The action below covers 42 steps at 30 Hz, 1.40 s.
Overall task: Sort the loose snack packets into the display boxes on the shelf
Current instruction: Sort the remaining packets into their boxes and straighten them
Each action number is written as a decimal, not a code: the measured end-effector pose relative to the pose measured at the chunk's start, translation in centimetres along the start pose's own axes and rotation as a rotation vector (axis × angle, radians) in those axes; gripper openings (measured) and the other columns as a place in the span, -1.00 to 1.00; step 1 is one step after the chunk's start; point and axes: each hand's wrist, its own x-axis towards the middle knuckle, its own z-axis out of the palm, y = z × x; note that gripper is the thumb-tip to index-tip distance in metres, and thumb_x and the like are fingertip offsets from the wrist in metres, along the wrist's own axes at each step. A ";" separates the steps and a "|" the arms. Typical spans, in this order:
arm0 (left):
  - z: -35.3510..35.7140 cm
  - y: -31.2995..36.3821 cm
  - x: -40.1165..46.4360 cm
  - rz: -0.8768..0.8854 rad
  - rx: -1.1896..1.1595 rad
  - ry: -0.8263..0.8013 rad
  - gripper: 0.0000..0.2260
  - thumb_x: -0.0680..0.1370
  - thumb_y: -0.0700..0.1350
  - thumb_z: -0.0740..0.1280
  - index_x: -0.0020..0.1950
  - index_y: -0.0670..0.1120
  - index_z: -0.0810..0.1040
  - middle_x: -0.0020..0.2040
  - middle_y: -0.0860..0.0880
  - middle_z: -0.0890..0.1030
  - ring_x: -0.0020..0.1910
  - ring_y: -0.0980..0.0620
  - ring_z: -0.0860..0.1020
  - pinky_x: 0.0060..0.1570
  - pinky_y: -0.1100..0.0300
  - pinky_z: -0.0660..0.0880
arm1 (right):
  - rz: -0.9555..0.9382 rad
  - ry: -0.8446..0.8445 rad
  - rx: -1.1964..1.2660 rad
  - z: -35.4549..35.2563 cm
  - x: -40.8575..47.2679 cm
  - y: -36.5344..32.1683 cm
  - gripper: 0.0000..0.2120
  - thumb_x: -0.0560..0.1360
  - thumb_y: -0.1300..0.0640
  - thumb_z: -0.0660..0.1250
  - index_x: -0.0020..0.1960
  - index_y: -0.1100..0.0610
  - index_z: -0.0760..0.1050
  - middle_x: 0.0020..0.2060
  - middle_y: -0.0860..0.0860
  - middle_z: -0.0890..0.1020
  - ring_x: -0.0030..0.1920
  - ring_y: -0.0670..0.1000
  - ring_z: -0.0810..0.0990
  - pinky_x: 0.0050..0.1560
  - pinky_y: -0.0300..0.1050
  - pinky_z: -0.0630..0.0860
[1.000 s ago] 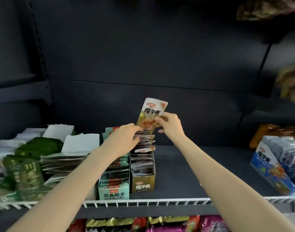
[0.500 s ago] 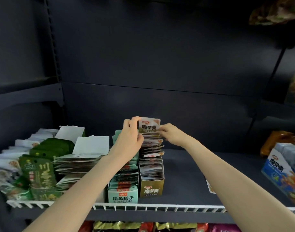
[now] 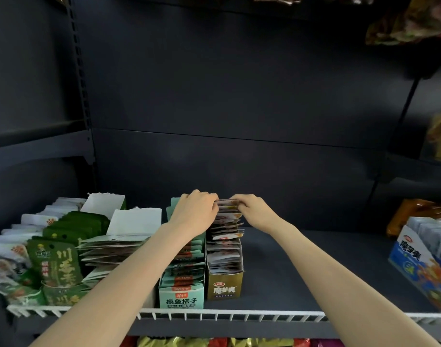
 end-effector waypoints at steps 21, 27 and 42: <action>13.5 15.6 0.2 -0.248 -0.704 -0.476 -0.84 0.58 -0.15 0.20 0.04 -0.11 0.57 0.16 -0.17 0.58 0.16 -0.12 0.54 0.17 0.11 0.45 | 0.633 -0.028 -0.207 -2.2 -11.3 16.1 -0.56 0.59 0.21 0.08 0.46 0.14 0.21 0.31 0.19 0.45 0.28 0.19 0.44 0.14 -0.10 0.39; 16.7 17.5 1.9 -0.528 -0.933 -0.563 -0.85 0.54 -0.24 0.20 0.00 -0.25 0.53 0.02 -0.21 0.62 -0.06 -0.09 0.65 0.06 0.02 0.57 | 0.637 -0.117 -0.151 -1.0 -11.4 16.9 -0.51 0.59 0.17 0.12 0.49 0.13 0.14 0.28 0.23 0.46 0.20 0.21 0.49 0.03 -0.11 0.41; 9.9 16.6 1.3 -0.093 -0.468 -0.288 -0.78 0.57 -0.04 0.23 -0.20 -0.09 0.54 -0.12 -0.10 0.59 -0.15 -0.11 0.60 -0.30 0.12 0.42 | 0.303 0.120 -0.177 -2.8 -10.7 13.7 -0.65 0.51 0.23 0.27 0.25 -0.03 0.42 0.25 0.08 0.28 -0.07 0.12 0.56 0.01 -0.02 0.55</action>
